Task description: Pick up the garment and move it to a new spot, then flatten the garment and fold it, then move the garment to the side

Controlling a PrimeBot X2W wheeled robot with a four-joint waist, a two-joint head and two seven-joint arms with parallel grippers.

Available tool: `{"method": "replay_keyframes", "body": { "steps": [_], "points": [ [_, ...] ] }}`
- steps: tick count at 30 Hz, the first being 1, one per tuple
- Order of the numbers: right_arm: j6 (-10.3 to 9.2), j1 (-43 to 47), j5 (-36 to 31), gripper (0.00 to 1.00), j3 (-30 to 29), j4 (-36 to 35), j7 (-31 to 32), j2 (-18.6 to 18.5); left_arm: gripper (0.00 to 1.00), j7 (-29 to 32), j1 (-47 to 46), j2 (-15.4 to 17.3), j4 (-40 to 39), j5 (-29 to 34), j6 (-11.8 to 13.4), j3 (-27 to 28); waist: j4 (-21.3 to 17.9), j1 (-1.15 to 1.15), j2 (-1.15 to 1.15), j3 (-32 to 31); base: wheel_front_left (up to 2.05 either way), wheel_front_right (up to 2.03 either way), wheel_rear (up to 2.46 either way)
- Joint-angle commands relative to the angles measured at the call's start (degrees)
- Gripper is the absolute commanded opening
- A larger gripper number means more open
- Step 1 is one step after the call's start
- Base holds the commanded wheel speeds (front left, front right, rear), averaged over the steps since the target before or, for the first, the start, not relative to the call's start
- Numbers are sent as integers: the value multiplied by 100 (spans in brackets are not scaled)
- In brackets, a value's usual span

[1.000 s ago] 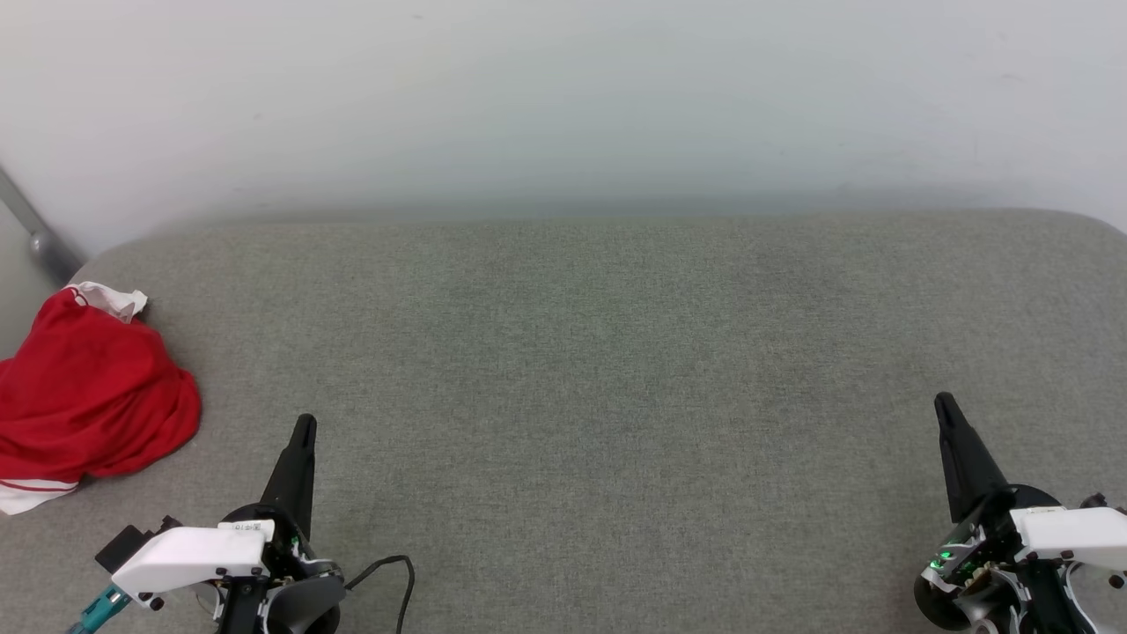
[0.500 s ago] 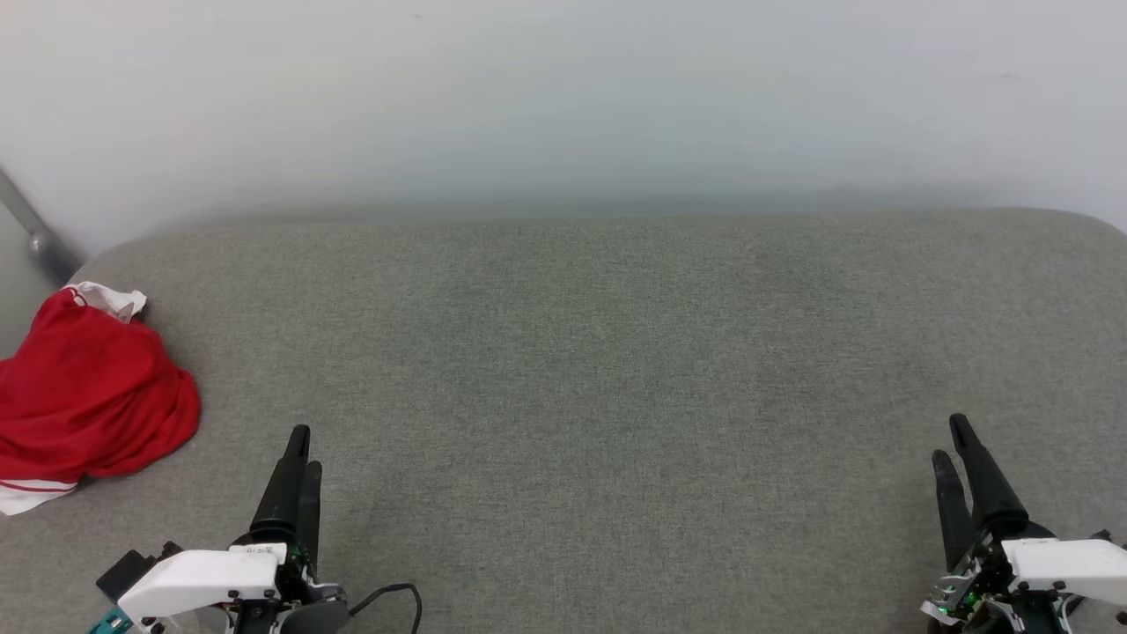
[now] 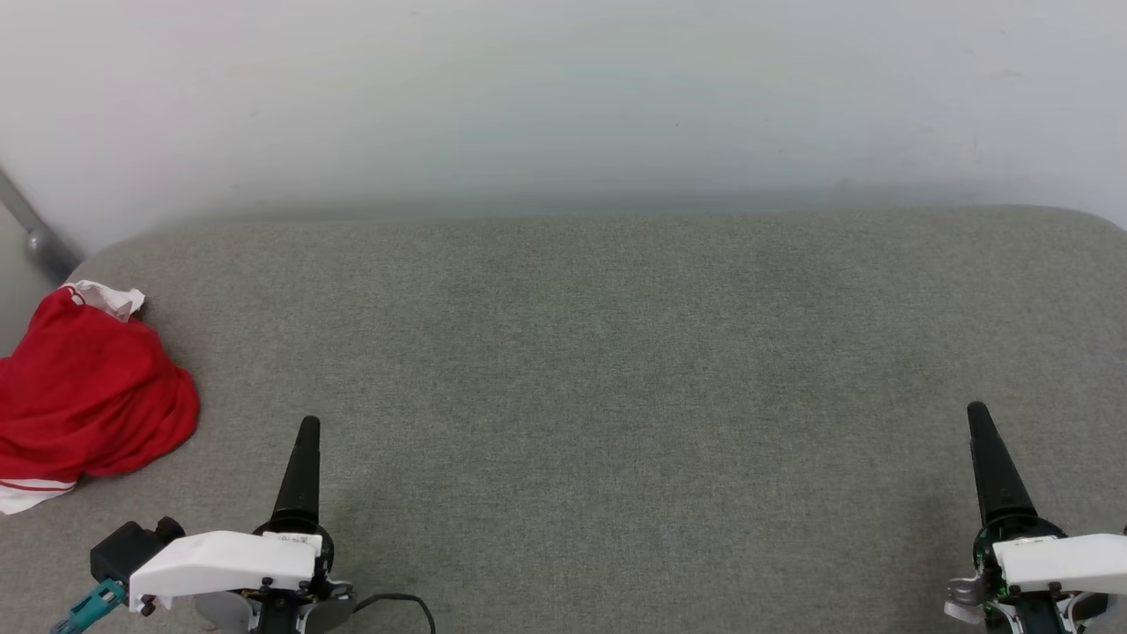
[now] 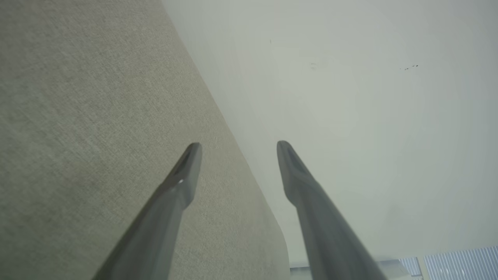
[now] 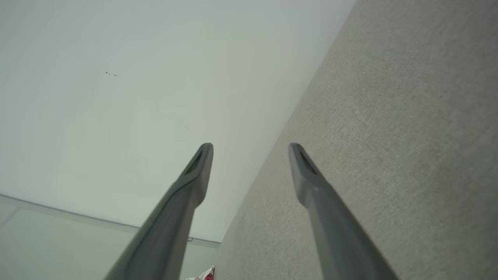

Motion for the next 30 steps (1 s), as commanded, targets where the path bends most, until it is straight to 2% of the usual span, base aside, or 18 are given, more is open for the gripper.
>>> {"method": "replay_keyframes", "body": {
  "steps": [1,16,30],
  "points": [
    [1,-2,-262,100,-6,-174,-53,-3,100,-53,-44,12,-144,240,53,-40,2,0,0,2,0,0,0],
    [1,247,-2114,100,143,-564,-378,0,100,-378,79,13,-331,2180,520,-454,14,0,0,18,0,0,0],
    [1,428,-3391,100,214,-754,-643,2,100,-641,187,76,-438,3342,750,-735,19,0,0,23,0,0,0]
  ]
}}
